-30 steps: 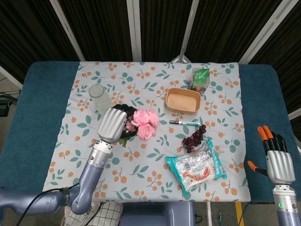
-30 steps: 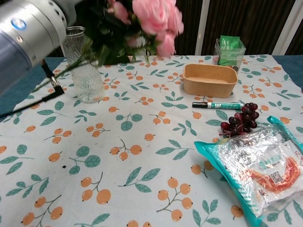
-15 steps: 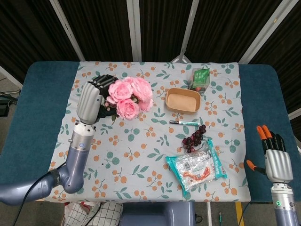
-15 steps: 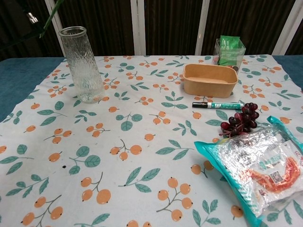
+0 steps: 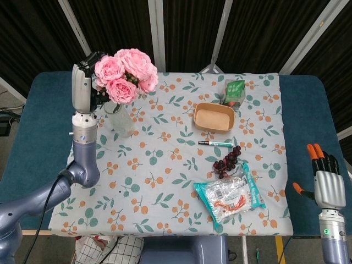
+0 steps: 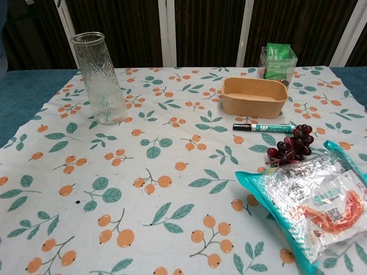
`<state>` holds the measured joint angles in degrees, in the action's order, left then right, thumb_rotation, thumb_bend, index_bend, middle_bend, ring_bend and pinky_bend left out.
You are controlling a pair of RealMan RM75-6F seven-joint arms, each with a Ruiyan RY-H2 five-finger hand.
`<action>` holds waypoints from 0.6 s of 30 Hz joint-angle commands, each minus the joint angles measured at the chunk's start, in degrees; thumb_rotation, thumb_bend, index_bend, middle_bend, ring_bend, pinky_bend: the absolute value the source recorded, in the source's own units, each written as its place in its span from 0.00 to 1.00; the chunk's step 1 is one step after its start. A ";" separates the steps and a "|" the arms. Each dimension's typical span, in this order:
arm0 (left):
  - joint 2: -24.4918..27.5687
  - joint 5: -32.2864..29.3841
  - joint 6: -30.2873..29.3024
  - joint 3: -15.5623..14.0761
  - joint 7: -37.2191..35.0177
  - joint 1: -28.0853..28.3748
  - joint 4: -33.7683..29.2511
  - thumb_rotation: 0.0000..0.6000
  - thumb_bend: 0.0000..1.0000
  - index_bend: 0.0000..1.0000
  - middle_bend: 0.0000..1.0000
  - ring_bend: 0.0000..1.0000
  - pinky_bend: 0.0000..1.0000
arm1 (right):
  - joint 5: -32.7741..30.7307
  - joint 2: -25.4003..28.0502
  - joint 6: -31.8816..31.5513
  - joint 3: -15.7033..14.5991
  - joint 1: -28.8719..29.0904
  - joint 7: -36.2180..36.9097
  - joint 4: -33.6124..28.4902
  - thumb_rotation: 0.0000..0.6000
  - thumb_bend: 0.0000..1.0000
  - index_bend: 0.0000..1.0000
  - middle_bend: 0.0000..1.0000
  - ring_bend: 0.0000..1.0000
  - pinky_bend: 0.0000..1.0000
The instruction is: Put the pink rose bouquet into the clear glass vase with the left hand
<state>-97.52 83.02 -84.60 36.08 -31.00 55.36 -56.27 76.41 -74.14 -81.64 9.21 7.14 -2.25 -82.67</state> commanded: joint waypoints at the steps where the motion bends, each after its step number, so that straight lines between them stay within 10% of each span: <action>1: -2.83 -1.52 0.94 0.72 -4.88 3.10 6.68 1.00 0.43 0.56 0.53 0.45 0.51 | -0.49 -0.18 0.11 0.25 0.03 -0.14 0.28 1.00 0.19 0.02 0.00 0.00 0.00; 18: -12.88 -5.07 3.47 -1.99 -19.29 8.23 30.15 1.00 0.44 0.56 0.53 0.45 0.51 | -2.88 -0.81 0.97 1.21 0.15 -0.33 1.71 1.00 0.19 0.02 0.00 0.00 0.00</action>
<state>-109.21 78.69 -81.51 34.53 -48.79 63.08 -27.90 73.54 -74.95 -80.66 10.41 7.30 -2.60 -80.97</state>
